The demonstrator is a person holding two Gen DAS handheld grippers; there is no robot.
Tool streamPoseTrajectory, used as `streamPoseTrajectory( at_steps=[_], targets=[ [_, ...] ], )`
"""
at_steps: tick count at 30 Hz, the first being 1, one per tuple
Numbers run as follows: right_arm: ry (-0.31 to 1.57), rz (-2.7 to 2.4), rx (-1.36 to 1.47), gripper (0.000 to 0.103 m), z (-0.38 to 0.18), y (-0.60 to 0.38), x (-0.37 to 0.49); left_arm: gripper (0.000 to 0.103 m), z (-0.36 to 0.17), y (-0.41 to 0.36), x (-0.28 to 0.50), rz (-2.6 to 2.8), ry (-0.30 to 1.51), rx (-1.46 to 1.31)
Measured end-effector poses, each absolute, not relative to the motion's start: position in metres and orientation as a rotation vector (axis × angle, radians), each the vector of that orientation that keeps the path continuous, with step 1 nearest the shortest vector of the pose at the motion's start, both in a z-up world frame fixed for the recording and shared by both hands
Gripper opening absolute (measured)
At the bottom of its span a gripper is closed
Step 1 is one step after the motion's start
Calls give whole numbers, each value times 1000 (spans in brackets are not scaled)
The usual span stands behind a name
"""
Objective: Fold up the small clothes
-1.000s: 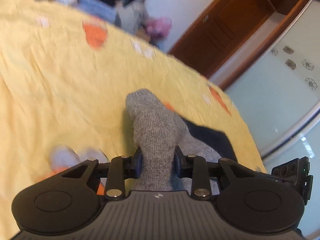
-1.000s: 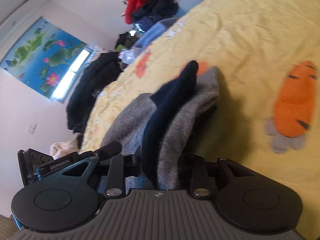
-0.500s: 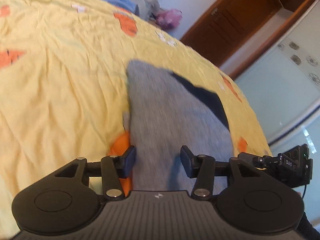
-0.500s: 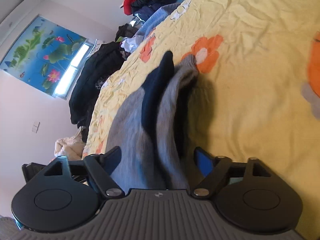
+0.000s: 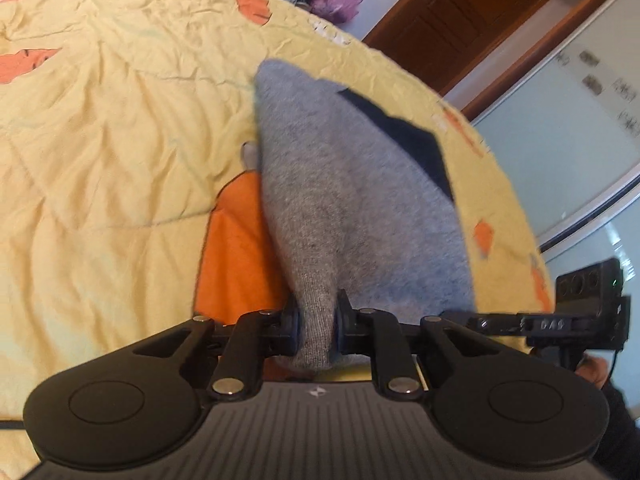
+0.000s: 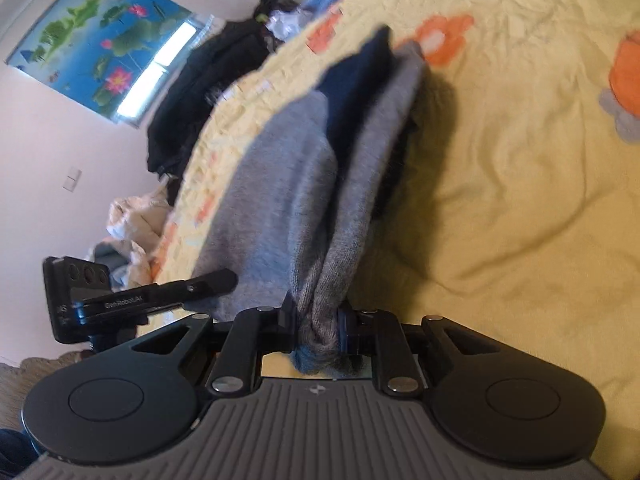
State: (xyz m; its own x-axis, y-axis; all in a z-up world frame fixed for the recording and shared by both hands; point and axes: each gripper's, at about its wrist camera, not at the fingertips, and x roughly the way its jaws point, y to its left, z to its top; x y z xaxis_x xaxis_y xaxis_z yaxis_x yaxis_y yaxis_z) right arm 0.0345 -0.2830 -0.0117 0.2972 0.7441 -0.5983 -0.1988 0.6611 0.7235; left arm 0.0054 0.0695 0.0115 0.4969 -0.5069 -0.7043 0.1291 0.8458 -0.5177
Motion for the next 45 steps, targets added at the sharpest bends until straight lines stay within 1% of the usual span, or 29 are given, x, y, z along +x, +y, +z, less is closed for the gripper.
streamPoseTrajectory(
  at_steps=[1,2,3,4,5,6,7,8,9,10,11,13,18,20,22,23,25,28,29,31,33,36,38,40,42,45],
  targets=[
    [1098,677,638,28,-13,-287,37,21,15,69,2,-381,967,-407],
    [1097,666,676,38,-12,-291,37,22,23,69,-3,-362,949,-380],
    [1079,646,680,42,-6,-295,35,24,34,68,-9,-336,915,-337],
    [1026,630,666,48,4,-299,32,24,46,65,-15,-311,869,-288],
    [954,609,648,51,16,-303,28,25,59,61,-22,-288,811,-229],
    [893,584,623,52,28,-304,26,33,70,54,-27,-262,757,-169],
    [837,555,583,56,41,-303,27,50,78,46,-28,-232,710,-114],
    [776,525,536,58,53,-298,29,72,84,34,-28,-198,666,-57],
    [720,508,494,60,64,-290,33,78,86,20,-24,-181,627,-4],
    [676,504,464,67,72,-283,40,79,85,6,-18,-180,599,40],
    [652,509,446,79,76,-273,49,79,81,-8,-10,-184,590,73],
    [655,543,429,89,77,-253,78,78,67,-34,7,-185,606,135],
    [749,527,277,86,64,-203,144,78,28,-61,25,-187,654,210],
    [852,448,179,84,39,-190,168,78,23,-59,23,-191,646,208],
    [773,445,40,85,13,-176,163,78,22,-56,27,-201,653,193],
    [747,444,-4,88,9,-173,161,78,22,-56,28,-202,657,191],
    [749,442,-3,90,9,-171,160,78,22,-55,28,-207,656,194],
    [762,445,23,89,17,-175,163,78,21,-53,28,-209,650,195],
    [760,430,45,82,22,-179,162,78,21,-54,27,-208,649,193],
    [754,398,108,74,32,-190,156,78,20,-54,26,-205,644,193],
    [715,410,166,75,45,-197,145,78,19,-55,26,-204,639,197],
    [684,451,163,76,57,-196,130,78,19,-56,27,-205,640,193],
    [714,443,116,78,51,-190,133,78,20,-57,27,-205,641,193],
    [785,410,105,77,33,-189,143,78,20,-58,26,-207,641,191],
    [765,436,134,79,20,-194,146,78,19,-58,25,-209,638,191],
    [766,455,121,84,18,-192,152,78,17,-58,26,-212,624,200]
  ],
)
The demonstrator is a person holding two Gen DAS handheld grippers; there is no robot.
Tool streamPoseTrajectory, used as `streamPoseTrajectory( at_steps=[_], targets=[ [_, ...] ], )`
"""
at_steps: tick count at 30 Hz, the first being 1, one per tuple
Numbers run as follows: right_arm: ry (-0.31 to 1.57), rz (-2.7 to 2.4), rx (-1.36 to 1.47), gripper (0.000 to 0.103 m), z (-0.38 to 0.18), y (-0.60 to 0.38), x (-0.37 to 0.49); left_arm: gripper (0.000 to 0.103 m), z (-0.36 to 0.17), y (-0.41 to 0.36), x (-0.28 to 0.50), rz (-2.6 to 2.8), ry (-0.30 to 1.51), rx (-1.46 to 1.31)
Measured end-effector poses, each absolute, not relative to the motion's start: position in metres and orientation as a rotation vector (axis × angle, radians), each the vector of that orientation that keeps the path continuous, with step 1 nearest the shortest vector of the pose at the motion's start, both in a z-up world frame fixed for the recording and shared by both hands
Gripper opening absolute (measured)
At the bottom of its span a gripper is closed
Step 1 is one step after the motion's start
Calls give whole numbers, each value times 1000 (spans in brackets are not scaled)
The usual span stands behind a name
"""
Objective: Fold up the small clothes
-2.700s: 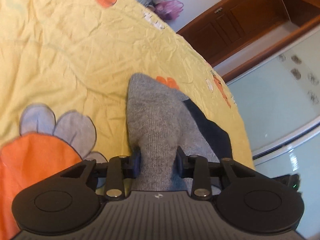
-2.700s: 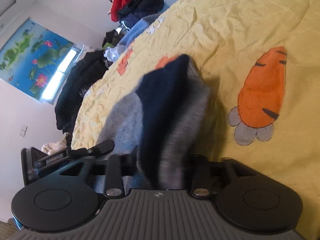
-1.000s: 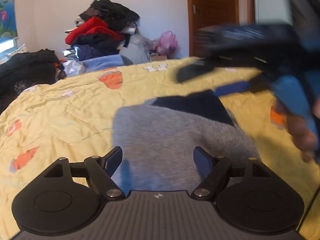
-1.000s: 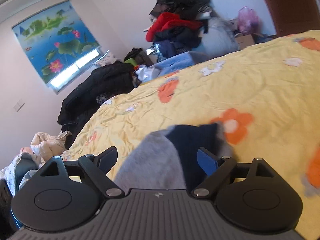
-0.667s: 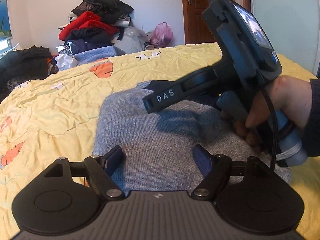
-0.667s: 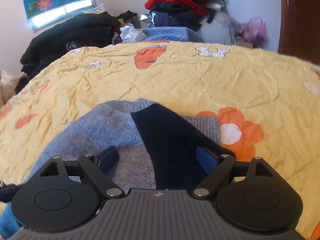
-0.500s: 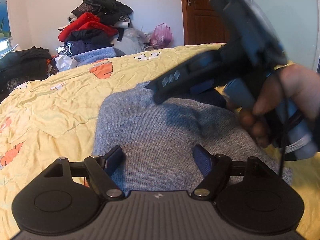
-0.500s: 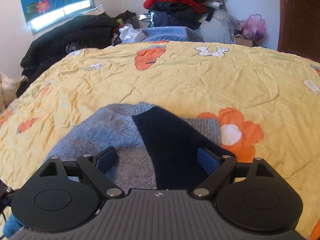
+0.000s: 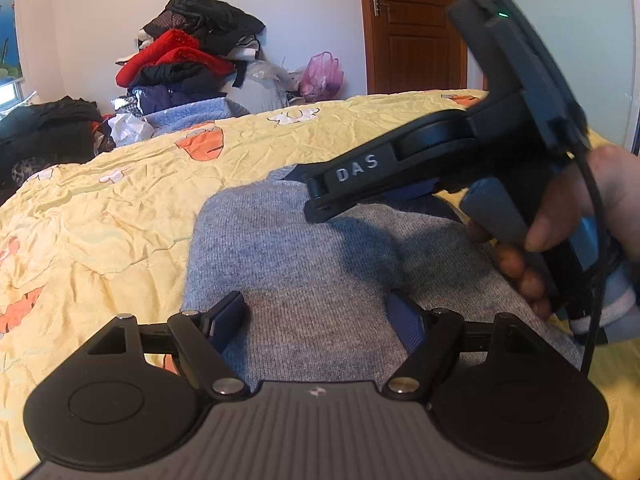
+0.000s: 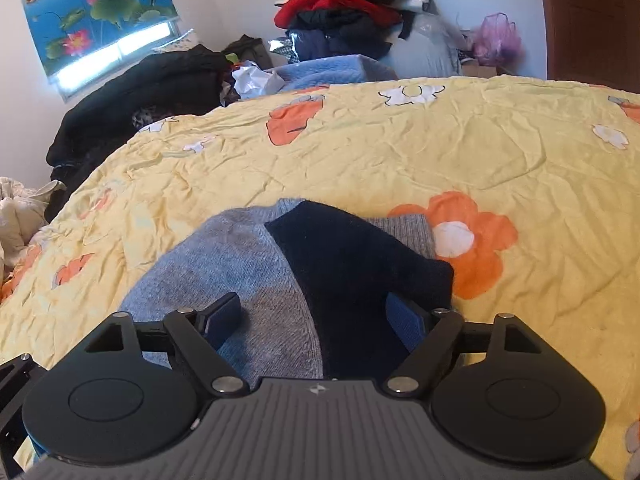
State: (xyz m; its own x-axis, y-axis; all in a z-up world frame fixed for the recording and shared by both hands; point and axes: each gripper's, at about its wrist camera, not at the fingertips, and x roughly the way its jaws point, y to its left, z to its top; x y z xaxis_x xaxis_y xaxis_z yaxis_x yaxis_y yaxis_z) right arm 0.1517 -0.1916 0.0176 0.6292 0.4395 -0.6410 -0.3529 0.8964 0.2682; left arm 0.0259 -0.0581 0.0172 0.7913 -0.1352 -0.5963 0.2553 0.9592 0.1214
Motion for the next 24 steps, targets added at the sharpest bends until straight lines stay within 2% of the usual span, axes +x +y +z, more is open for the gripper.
streamPoseTrajectory(
  at_steps=[3,5,7,9,14,19,20,21,22,23,24],
  targets=[
    [802,449,104,85,24,-187,160,78,21,-56,24,-219,615,199],
    [811,422,178,76,38,-196,153,78,34,-45,12,-230,603,143],
    [771,484,270,76,51,-216,129,79,46,-29,-9,-234,558,110],
    [742,507,306,82,56,-236,97,79,48,-12,-26,-211,561,91],
    [824,470,375,85,36,-280,36,78,34,36,-34,-201,711,-134],
    [938,526,483,82,17,-283,19,78,16,56,-19,-341,847,-445],
    [958,551,508,79,13,-281,20,75,12,55,-16,-359,870,-482],
    [978,573,532,76,10,-278,21,67,10,54,-14,-352,889,-493],
    [997,586,544,66,6,-275,22,43,9,52,-14,-337,896,-491],
    [1007,591,540,49,3,-273,23,24,7,51,-13,-326,911,-492],
    [1024,588,522,39,1,-270,24,21,5,51,-10,-327,937,-507]
  ],
)
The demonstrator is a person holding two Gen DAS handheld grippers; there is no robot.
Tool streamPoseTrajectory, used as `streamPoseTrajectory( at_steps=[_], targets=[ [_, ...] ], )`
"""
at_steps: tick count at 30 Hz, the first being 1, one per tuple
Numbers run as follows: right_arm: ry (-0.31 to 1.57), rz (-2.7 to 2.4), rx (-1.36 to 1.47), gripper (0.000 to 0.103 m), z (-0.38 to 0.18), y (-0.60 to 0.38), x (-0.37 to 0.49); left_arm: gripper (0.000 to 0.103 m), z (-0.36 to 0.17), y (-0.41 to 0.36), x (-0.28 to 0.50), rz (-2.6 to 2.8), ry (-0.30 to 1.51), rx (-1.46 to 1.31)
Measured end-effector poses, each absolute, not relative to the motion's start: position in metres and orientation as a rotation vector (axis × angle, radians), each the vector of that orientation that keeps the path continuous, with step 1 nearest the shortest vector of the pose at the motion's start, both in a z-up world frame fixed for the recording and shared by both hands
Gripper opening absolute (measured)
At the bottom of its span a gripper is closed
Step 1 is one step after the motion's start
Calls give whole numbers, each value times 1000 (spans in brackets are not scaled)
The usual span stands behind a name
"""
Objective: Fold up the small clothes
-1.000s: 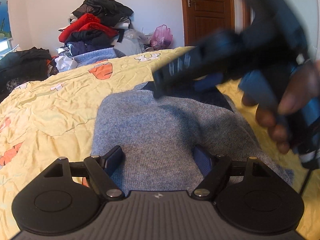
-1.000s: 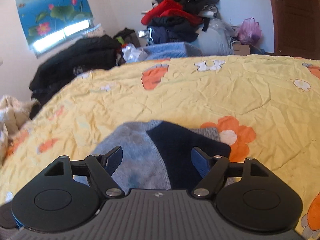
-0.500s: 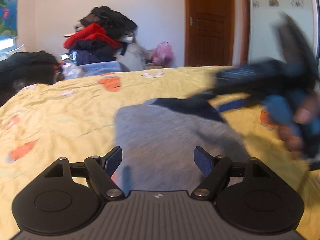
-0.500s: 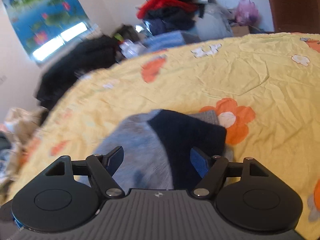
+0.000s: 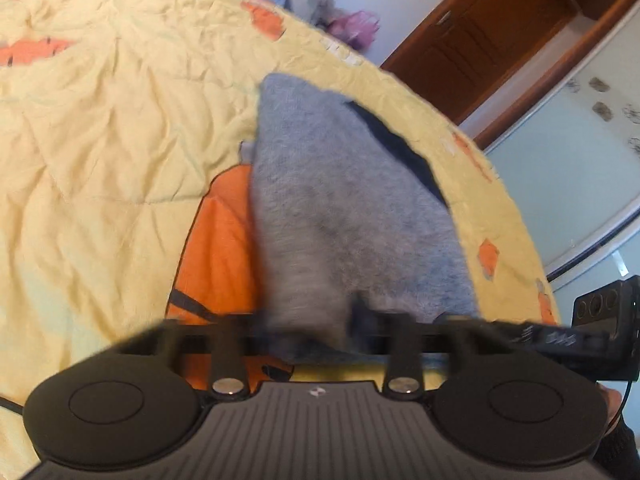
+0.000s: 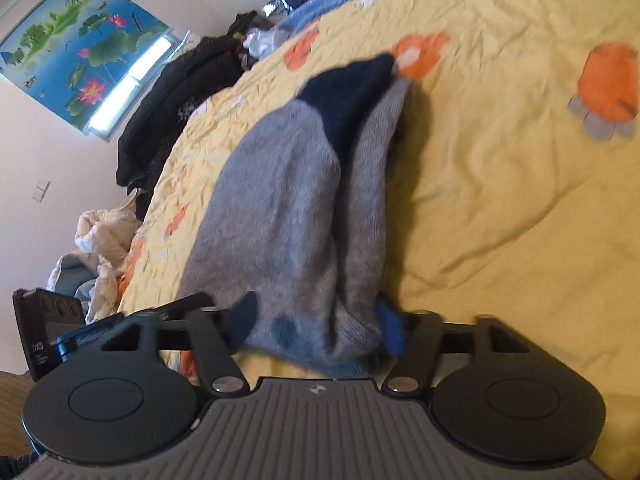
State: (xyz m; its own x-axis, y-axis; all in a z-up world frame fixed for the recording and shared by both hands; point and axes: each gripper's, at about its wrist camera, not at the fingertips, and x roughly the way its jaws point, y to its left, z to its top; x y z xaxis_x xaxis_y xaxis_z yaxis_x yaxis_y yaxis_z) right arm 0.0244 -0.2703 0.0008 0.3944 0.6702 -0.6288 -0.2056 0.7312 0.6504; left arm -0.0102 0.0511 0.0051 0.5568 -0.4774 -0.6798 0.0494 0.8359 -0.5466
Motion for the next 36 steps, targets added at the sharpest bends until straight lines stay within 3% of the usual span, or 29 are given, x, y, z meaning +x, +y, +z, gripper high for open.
streamPoseTrajectory(
  at_steps=[1,5,12,16,18,19,20,25,27,31,32,36],
  targets=[
    [1033,595,516,29,0,-269,25,20,6,52,-9,-321,949,-524],
    [1031,607,359,25,12,-266,21,16,19,41,-18,-346,929,-459],
    [1018,623,239,28,18,-262,20,19,14,44,-23,-337,930,-374],
    [955,605,352,62,38,-280,26,30,38,46,-46,-309,834,-227],
    [881,581,433,65,49,-291,37,48,48,40,-60,-288,771,-140],
    [863,568,474,65,53,-293,47,64,52,36,-64,-277,748,-105],
    [845,561,503,65,55,-294,57,69,54,31,-69,-273,722,-74],
    [876,488,500,65,43,-273,120,69,52,10,-80,-276,708,-6],
    [950,440,448,62,29,-259,140,69,50,9,-84,-270,714,-5],
    [911,449,315,30,25,-249,147,69,43,17,-90,-254,740,-17],
    [892,432,305,12,27,-253,151,69,40,19,-89,-250,755,-28],
    [932,402,326,11,29,-263,165,69,34,19,-85,-237,789,-36]
  ],
)
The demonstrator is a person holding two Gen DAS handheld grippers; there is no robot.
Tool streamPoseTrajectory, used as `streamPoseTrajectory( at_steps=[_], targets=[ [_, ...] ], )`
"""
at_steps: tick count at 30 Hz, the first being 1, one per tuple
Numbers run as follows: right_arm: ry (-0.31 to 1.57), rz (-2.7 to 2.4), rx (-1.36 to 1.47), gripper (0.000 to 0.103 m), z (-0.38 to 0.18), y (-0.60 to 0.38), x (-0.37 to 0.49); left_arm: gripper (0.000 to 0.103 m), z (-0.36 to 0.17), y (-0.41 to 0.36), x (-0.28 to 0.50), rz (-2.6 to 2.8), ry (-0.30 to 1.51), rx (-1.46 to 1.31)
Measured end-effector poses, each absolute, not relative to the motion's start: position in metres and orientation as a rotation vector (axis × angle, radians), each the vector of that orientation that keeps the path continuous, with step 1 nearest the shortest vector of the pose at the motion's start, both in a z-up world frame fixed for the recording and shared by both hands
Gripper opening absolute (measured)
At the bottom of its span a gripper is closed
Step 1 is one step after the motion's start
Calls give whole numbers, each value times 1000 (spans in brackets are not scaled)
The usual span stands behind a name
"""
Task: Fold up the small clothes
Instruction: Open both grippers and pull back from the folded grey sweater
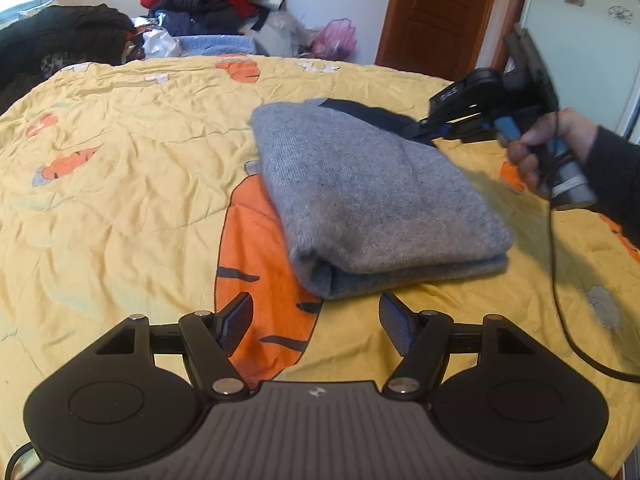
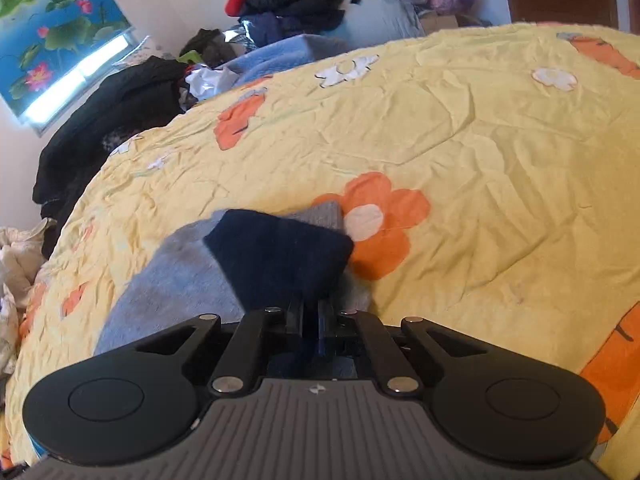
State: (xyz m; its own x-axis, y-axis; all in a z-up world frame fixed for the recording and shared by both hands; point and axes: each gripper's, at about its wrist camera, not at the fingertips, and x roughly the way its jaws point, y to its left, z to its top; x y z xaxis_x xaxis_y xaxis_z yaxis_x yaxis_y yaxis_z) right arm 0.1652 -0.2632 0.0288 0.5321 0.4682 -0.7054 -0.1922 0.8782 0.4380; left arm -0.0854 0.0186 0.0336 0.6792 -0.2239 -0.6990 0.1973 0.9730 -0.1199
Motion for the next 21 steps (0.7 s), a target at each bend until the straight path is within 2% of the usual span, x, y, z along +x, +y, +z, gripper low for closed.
streamPoseTrajectory(
  at_steps=[2,6,8,14,18,21],
  targets=[
    [889,403,317,22,40,-265,148,69,39,19,-90,-246,762,-39],
    [740,471,350,28,70,-263,87,69,36,14,-89,-241,757,-17],
    [727,517,298,49,72,-248,56,69,28,10,-84,-230,776,-3],
    [795,513,69,48,36,-210,28,69,14,-5,-75,-174,781,78],
    [784,443,100,48,38,-222,26,69,9,-5,-74,-147,771,75],
    [767,432,127,54,53,-225,6,69,6,-6,-74,-137,758,76]
  ],
)
